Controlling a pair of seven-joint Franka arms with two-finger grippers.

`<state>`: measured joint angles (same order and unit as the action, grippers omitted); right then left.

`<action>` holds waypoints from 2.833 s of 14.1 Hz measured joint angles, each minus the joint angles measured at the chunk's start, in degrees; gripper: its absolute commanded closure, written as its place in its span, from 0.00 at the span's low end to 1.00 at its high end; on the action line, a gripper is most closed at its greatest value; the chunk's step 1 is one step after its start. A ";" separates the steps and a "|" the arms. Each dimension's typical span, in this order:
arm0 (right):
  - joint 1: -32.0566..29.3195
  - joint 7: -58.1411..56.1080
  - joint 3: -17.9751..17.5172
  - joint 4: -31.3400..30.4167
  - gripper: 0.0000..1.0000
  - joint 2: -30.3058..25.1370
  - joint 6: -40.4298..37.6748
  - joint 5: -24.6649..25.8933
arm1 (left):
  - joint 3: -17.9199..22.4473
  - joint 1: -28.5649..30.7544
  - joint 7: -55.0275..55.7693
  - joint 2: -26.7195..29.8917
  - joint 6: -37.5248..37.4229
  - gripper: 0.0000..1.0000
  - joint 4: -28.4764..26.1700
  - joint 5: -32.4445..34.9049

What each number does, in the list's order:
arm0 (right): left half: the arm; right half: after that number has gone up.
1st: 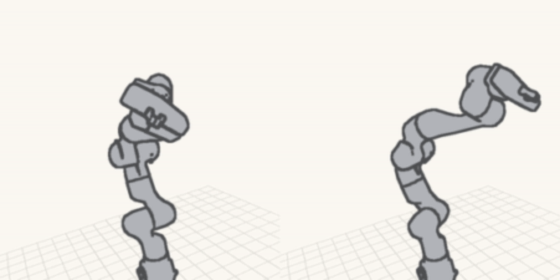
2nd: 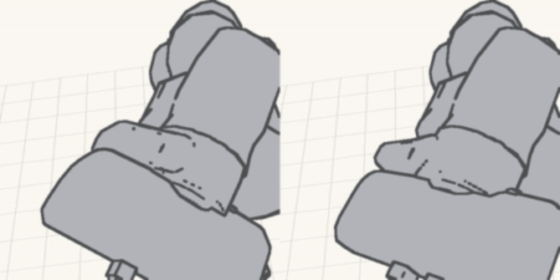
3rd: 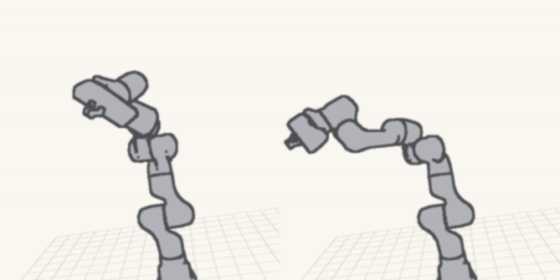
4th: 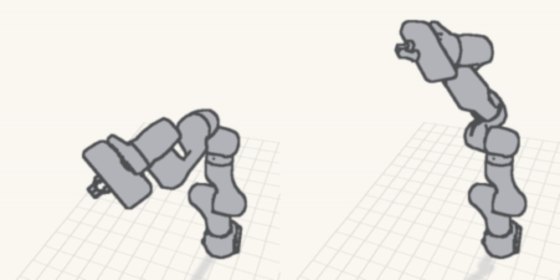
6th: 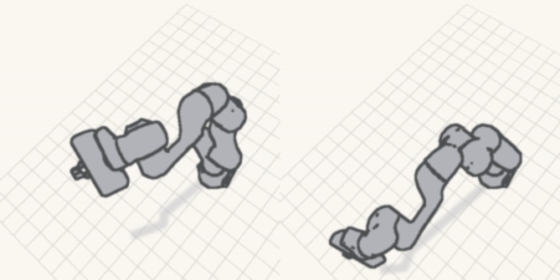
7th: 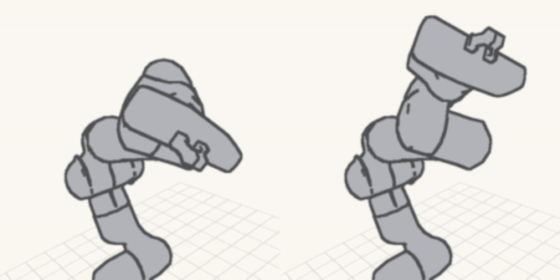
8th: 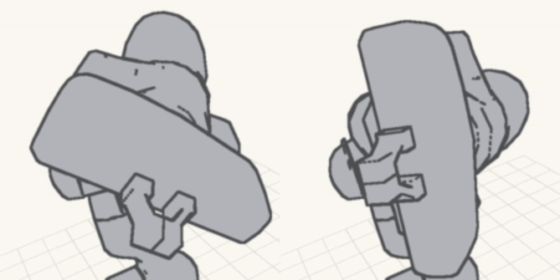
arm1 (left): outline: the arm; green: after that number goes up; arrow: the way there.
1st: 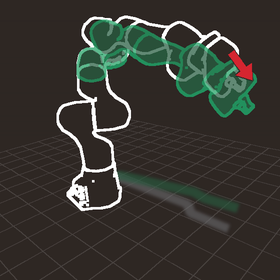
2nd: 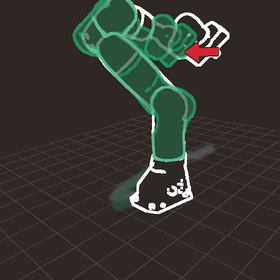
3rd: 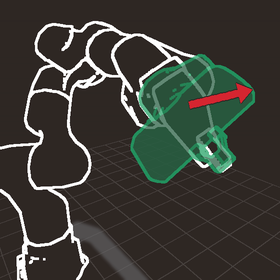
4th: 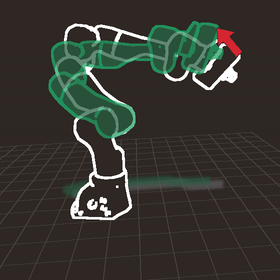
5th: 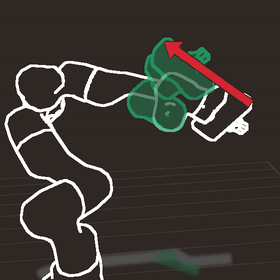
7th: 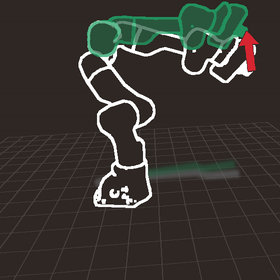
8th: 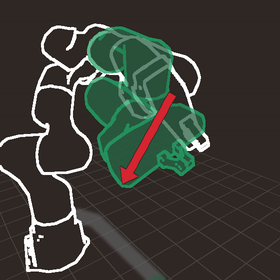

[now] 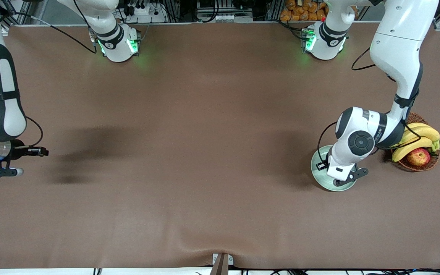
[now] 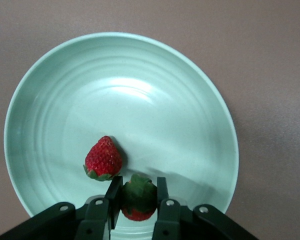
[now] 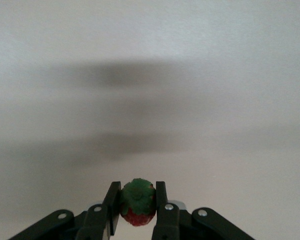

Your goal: Collect all strawberries into plate

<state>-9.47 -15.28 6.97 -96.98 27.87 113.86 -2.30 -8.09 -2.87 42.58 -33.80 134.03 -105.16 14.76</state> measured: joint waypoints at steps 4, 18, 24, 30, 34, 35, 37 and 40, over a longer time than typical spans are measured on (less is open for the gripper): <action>5.76 11.79 -0.26 0.78 0.93 -0.83 -1.29 -0.52 | 0.01 0.02 -2.14 -0.16 0.00 0.59 -0.97 0.01; 22.64 55.21 -5.37 7.06 0.94 -1.73 -4.84 -6.96 | -1.73 -0.08 -2.45 7.26 -5.67 0.00 -0.66 0.02; 31.83 71.27 -5.51 9.57 0.95 1.82 -1.37 -8.07 | -5.87 -0.16 -1.65 11.77 -9.92 0.00 0.39 -6.01; 39.65 83.97 -5.56 10.52 0.95 8.92 10.46 -8.16 | -11.72 -0.69 10.67 11.81 -14.75 0.00 6.19 -7.45; 43.90 89.88 -5.52 10.98 0.95 12.75 15.07 -8.16 | -12.56 -3.13 18.90 10.66 -14.82 0.00 8.40 -7.47; 44.52 91.00 -5.53 11.14 0.95 12.96 15.11 -8.16 | -12.57 -3.71 20.71 10.06 -14.82 0.00 9.03 -7.47; 46.18 93.27 -5.58 11.26 0.95 13.09 15.11 -8.16 | -12.58 -4.49 23.69 8.79 -14.82 0.00 9.95 -7.47; 49.60 97.34 -5.75 11.26 0.94 14.96 17.45 -8.18 | -12.59 -5.23 26.51 7.42 -14.82 0.00 10.45 -7.47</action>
<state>40.13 82.06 1.22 -85.72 42.83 131.31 -10.48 -20.67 -8.10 69.09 -26.38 119.21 -94.71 7.29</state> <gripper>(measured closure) 0.678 0.000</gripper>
